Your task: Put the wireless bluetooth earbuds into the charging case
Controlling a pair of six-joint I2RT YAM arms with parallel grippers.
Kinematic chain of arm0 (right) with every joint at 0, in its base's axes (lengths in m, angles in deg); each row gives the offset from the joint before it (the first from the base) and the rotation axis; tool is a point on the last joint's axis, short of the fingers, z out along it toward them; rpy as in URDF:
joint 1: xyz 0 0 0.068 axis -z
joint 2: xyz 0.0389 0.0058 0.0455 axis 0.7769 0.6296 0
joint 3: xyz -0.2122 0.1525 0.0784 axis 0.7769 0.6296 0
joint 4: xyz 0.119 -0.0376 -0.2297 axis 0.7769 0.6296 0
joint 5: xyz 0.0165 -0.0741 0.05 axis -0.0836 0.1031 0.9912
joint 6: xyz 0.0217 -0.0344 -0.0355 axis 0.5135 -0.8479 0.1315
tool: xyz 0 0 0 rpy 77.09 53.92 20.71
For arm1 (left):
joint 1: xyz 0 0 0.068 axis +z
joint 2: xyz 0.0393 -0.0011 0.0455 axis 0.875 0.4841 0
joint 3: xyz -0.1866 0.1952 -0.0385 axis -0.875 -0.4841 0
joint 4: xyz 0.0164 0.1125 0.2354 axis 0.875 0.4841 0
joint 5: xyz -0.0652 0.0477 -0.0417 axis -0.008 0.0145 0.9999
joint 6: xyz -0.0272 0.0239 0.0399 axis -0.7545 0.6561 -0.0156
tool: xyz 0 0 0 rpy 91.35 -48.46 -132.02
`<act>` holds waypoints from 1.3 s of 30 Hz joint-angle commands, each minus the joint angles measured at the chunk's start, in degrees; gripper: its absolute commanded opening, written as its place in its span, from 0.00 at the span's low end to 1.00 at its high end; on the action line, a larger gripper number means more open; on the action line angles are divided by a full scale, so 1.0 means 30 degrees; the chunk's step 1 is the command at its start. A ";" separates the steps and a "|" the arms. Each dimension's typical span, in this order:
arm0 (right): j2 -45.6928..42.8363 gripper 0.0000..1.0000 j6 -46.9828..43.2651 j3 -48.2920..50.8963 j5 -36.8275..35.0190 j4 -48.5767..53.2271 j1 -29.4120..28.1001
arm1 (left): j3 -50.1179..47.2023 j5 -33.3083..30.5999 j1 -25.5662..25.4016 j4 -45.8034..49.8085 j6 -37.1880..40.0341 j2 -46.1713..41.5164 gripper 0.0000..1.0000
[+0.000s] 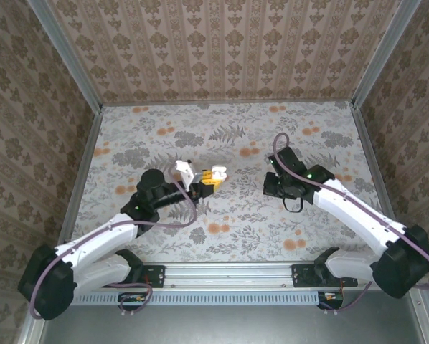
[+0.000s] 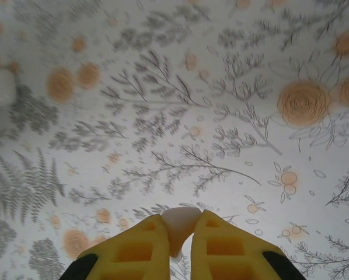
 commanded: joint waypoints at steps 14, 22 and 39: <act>-0.2521 0.09 0.0309 -0.3433 -0.2652 -0.0834 -0.2121 | 0.2048 -0.5630 -0.2766 -0.6005 0.2480 0.4283 0.00; -0.1766 0.09 -0.0346 -0.4373 -0.2805 -0.2355 -0.2597 | 0.2570 -0.5722 -0.3030 -0.6853 0.1464 0.5442 0.00; -0.1083 0.09 -0.0976 -0.5315 -0.3001 -0.3374 -0.3061 | 0.2918 -0.5269 -0.3330 -0.7625 0.0152 0.6348 0.00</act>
